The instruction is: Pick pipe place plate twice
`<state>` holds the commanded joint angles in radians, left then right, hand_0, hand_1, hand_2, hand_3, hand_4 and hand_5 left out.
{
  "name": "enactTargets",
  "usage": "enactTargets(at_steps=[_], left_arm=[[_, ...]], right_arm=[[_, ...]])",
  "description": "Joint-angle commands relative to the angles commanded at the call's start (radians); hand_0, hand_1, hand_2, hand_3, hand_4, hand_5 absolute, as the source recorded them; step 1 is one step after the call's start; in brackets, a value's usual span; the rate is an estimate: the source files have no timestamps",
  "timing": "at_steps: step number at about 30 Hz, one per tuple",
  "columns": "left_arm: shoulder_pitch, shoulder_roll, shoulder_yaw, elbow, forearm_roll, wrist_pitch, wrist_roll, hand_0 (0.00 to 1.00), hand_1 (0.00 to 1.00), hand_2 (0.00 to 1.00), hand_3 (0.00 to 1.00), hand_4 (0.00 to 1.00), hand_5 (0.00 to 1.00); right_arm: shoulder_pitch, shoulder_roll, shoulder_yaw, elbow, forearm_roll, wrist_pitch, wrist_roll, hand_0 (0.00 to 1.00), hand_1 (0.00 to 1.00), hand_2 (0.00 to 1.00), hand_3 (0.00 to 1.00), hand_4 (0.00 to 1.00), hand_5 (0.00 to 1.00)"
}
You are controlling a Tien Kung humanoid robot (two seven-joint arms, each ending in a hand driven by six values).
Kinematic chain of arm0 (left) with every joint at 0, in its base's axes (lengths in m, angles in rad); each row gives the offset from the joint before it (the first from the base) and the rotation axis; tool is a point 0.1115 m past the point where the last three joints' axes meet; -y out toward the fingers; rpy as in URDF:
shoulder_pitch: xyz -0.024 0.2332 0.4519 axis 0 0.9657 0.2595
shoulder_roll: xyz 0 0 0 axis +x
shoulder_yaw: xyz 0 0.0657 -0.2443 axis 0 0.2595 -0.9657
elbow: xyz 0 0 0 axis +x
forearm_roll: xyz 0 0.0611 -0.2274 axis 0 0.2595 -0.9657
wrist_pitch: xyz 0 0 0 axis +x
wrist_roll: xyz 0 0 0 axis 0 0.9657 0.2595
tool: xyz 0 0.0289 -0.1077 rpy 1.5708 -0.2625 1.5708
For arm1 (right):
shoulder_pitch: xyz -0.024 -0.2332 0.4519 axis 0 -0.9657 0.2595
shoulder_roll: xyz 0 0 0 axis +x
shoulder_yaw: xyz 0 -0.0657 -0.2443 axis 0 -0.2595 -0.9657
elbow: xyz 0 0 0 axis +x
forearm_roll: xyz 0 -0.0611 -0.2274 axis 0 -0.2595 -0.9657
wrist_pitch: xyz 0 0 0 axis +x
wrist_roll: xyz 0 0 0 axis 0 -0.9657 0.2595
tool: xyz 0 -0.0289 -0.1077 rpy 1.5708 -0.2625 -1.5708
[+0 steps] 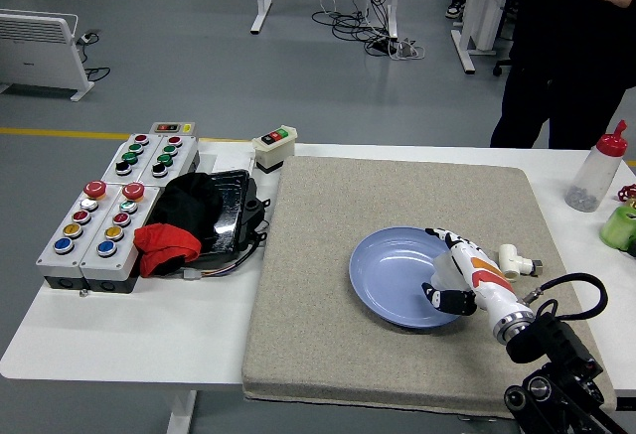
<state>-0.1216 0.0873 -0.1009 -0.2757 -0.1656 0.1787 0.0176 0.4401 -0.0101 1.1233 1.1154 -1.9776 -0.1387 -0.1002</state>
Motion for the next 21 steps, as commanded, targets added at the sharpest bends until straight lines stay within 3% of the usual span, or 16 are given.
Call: enactTargets(at_steps=[2,7,9,10,12,16,21], left_arm=[[0.001,0.0,-0.001,0.0,0.001,0.0,0.0,0.691,0.652,0.673,0.614,0.25,0.998],[0.003,-0.001,-0.005,0.001,0.007,0.001,0.003,0.691,0.653,0.673,0.613,0.25,0.998],[0.003,-0.001,-0.005,0.001,0.008,0.001,0.003,0.691,0.653,0.673,0.613,0.25,0.998],[0.004,-0.001,-0.006,0.001,0.008,0.001,0.003,0.691,0.652,0.673,0.614,0.25,0.998],[0.005,-0.001,-0.007,0.001,0.009,0.002,0.003,0.691,0.652,0.673,0.614,0.25,0.998],[0.007,-0.001,-0.009,0.001,0.012,0.002,0.005,0.691,0.652,0.673,0.614,0.25,0.998],[0.007,-0.001,-0.008,0.0,0.01,0.002,0.005,0.691,0.652,0.673,0.613,0.25,0.998]], right_arm=[[-0.002,-0.001,0.006,0.007,0.009,0.009,0.004,0.998,0.983,0.998,0.998,0.82,0.22],[0.006,-0.002,0.047,-0.001,0.055,-0.077,0.044,0.998,0.963,0.998,0.99,0.823,0.238],[0.019,-0.008,0.078,-0.014,0.082,-0.139,0.056,0.998,0.963,0.998,0.99,0.823,0.238],[0.027,-0.012,0.093,-0.024,0.093,-0.153,0.063,0.998,0.939,0.998,0.928,0.78,0.243],[0.045,-0.02,0.124,-0.046,0.098,-0.16,0.068,0.998,0.939,0.998,0.928,0.78,0.243],[0.085,-0.039,0.184,-0.116,0.069,-0.123,0.049,0.998,0.939,0.998,0.928,0.78,0.243],[0.113,-0.058,0.201,-0.207,0.051,-0.027,0.024,0.998,0.924,0.998,0.907,0.769,0.24]])
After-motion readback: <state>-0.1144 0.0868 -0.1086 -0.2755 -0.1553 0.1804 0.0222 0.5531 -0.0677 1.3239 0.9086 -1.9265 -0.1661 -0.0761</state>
